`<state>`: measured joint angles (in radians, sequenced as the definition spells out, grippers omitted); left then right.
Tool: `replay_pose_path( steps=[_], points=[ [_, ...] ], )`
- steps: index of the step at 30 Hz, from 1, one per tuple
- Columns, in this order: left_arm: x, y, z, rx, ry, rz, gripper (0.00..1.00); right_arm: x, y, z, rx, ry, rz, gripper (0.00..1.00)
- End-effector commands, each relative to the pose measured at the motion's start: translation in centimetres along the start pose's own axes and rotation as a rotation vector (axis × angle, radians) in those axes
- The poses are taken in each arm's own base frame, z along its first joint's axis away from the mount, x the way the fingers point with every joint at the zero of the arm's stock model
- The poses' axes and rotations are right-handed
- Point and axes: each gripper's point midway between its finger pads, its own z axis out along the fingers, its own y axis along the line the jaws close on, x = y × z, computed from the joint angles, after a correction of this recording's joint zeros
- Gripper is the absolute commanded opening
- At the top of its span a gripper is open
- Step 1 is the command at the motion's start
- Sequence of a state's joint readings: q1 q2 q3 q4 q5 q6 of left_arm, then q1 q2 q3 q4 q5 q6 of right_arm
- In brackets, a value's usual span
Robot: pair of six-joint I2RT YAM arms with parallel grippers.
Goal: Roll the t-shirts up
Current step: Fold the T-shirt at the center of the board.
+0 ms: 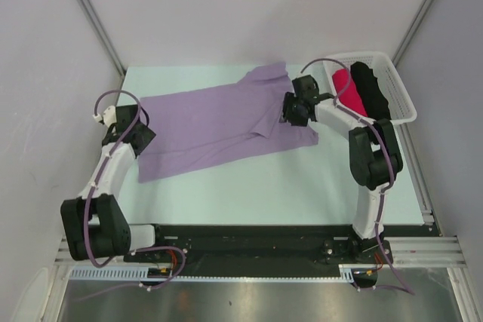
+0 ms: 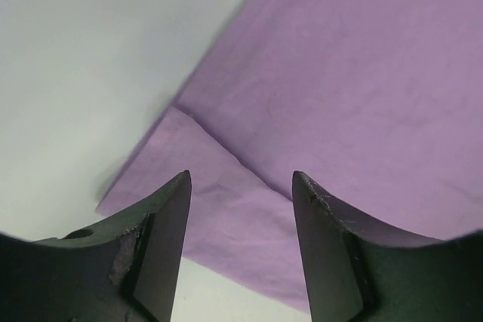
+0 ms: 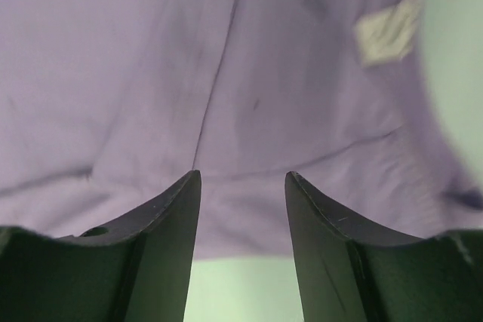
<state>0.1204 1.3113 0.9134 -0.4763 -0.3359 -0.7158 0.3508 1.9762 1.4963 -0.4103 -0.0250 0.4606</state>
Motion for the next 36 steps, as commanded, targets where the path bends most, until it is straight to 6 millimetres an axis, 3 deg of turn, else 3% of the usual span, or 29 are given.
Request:
replay_pose_path(
  steps=[1, 7, 16, 27, 29, 30, 32, 36],
  points=[
    [3.1, -2.0, -2.1, 0.172, 0.071, 0.007, 0.61, 1.2, 5.2, -0.9, -0.134, -0.06, -0.002, 0.53],
    [4.3, -2.5, -3.5, 0.223, 0.085, 0.044, 0.61, 3.5, 7.7, 0.4, -0.135, -0.05, -0.002, 0.51],
    [4.1, -2.8, -4.3, 0.255, 0.079, 0.067, 0.61, 4.5, 6.4, 1.8, -0.058, -0.038, 0.015, 0.55],
    [3.9, -3.0, -4.2, 0.259, 0.078, 0.079, 0.61, 5.3, 6.7, 3.6, -0.055, -0.005, 0.011, 0.56],
    [3.7, -3.1, -4.3, 0.26, 0.073, 0.078, 0.61, 5.3, 6.9, 3.7, -0.062, -0.005, 0.008, 0.51],
    [3.7, -3.0, -4.3, 0.257, 0.072, 0.081, 0.62, 5.0, 7.0, 3.6, -0.062, -0.011, 0.01, 0.41],
    [3.7, -3.1, -4.3, 0.258, 0.071, 0.08, 0.61, 5.0, 7.1, 3.4, -0.053, -0.011, 0.003, 0.31],
    [3.6, -3.1, -4.2, 0.255, 0.07, 0.084, 0.62, 3.9, 8.0, 3.0, -0.036, -0.03, -0.021, 0.21]
  ],
)
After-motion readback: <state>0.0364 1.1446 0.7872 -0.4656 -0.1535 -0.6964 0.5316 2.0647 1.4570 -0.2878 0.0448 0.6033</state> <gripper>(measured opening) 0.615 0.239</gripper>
